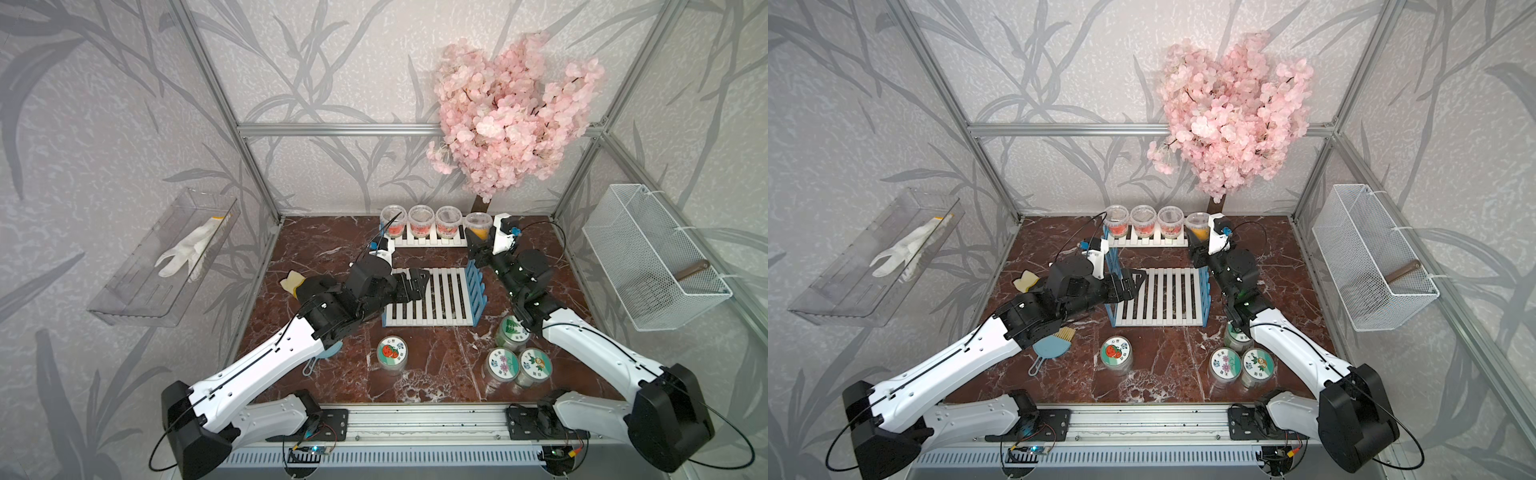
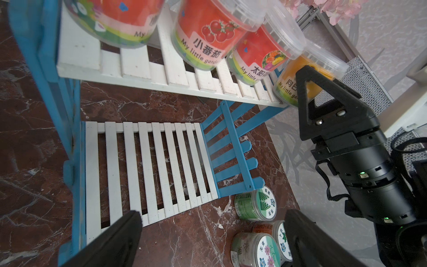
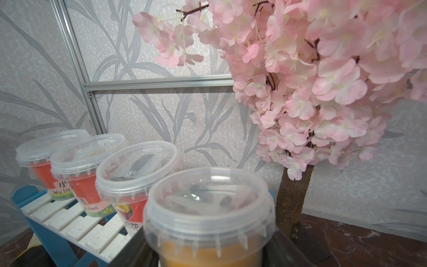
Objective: Place the seed container on the shelf
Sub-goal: Place the seed jar on the shelf.
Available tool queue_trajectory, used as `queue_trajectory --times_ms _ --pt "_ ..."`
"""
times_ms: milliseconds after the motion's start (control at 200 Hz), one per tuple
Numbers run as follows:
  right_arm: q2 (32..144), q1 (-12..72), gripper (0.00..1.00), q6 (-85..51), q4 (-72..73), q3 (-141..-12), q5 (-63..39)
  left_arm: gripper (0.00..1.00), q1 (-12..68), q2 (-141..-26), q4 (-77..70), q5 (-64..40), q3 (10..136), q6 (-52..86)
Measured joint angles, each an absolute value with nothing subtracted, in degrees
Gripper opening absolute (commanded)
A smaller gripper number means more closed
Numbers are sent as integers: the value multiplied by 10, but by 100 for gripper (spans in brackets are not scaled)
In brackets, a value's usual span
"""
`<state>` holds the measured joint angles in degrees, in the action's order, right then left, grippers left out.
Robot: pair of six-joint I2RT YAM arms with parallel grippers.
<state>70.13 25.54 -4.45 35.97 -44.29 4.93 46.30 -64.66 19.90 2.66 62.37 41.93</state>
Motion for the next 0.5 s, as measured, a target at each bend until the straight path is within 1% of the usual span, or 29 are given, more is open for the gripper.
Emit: queue_trajectory --times_ms 260,365,500 --pt "714 255 67 -34 379 -443 49 100 460 -647 199 26 620 420" --pt "714 255 72 -29 378 -443 48 100 460 -647 199 26 617 420" --pt "714 255 73 -23 372 -443 47 100 459 -647 198 25 617 420"
